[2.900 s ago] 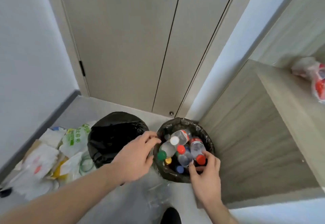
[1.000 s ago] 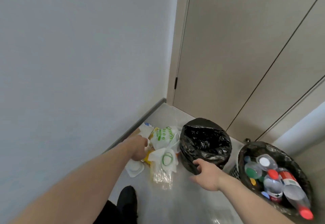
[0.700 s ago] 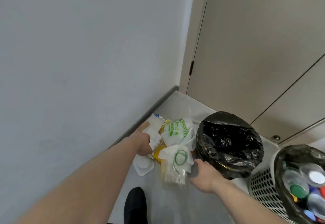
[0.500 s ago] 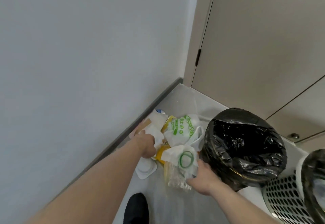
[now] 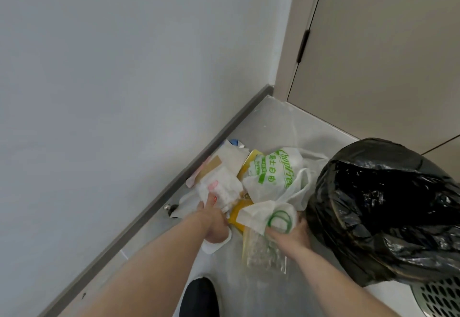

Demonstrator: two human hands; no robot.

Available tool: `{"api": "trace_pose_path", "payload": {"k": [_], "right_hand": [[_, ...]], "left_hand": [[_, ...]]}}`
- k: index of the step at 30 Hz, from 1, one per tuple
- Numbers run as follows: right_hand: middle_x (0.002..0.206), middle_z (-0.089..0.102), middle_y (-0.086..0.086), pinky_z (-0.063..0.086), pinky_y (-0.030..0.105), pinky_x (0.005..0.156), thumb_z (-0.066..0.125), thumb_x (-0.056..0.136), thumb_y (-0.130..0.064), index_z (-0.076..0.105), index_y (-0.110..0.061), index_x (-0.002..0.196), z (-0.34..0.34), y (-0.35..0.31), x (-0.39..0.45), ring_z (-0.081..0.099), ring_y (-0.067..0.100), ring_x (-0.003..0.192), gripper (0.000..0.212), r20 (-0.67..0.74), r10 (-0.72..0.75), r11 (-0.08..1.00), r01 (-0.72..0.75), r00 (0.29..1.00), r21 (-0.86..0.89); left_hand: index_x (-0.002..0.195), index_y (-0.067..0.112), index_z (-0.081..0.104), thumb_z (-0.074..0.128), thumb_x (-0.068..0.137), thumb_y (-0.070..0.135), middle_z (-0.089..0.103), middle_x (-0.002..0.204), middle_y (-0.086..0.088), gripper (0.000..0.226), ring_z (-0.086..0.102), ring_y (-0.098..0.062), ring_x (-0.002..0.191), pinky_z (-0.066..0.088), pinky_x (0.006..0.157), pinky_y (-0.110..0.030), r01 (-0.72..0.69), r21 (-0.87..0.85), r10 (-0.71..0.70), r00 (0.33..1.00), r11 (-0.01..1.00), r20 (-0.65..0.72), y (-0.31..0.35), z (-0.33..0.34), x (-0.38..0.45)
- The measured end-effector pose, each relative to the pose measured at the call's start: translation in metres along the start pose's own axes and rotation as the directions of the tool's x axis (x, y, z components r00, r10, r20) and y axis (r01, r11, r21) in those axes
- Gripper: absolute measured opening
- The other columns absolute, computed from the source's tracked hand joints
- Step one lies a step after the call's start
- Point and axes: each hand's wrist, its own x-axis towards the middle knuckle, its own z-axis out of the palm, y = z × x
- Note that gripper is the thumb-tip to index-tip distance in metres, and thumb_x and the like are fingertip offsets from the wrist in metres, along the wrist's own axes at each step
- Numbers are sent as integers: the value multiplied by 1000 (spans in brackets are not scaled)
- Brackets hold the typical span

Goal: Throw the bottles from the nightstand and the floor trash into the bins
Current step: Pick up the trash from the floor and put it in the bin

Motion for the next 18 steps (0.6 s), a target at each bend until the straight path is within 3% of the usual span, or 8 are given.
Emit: {"api": "trace_pose_path", "payload": {"k": [2,5,8,11,14,18], "right_hand": [[148,50,17,45,36,102,91,74,-26,33,-3,152,4,-1,0,55,32,131,100,33,72,997,-73,997,12],[120,70,16,53,34,85,85,80,-16,63,-1,127,4,2,-2,66,29,101,54,97,93,992,-101,991,79],[94,69,7,54,34,81,80,82,-14,68,-4,117,-1,2,-10,66,27,91,38,99,73,991,-84,992,103],[107,71,11,59,40,89,76,77,-20,66,-9,125,-6,6,-17,69,32,100,50,98,83,996,-80,992,-38],[125,68,11,57,34,92,69,81,-21,62,-12,131,-12,16,-28,67,30,113,51,153,109,954,-61,982,-292],[129,68,7,52,27,79,63,82,-28,64,-12,128,-18,37,-33,68,26,114,49,152,158,861,-61,976,-504]], "left_hand": [[163,33,18,45,96,30,-33,165,-5,72,-9,-40,156,12,126,-58,28,31,-28,1000,999,14,-4,9,2],[164,24,6,45,92,28,-28,167,0,82,-1,-36,157,16,125,-56,56,67,-57,998,996,17,-12,16,-1],[163,17,16,47,91,29,-12,171,-4,80,4,-35,156,16,125,-55,71,118,-68,997,990,-23,-19,14,-7],[157,32,35,51,88,28,-17,170,-10,71,-7,-39,156,5,126,-59,62,145,-55,997,988,-48,-21,9,-15],[146,44,50,55,88,28,-23,168,-9,60,-13,-41,155,-1,125,-60,-15,138,33,991,990,-130,-23,12,-13],[147,46,48,53,89,34,-25,167,-10,59,-10,-42,155,4,125,-58,-85,117,105,979,989,-177,-17,15,-2]]}}
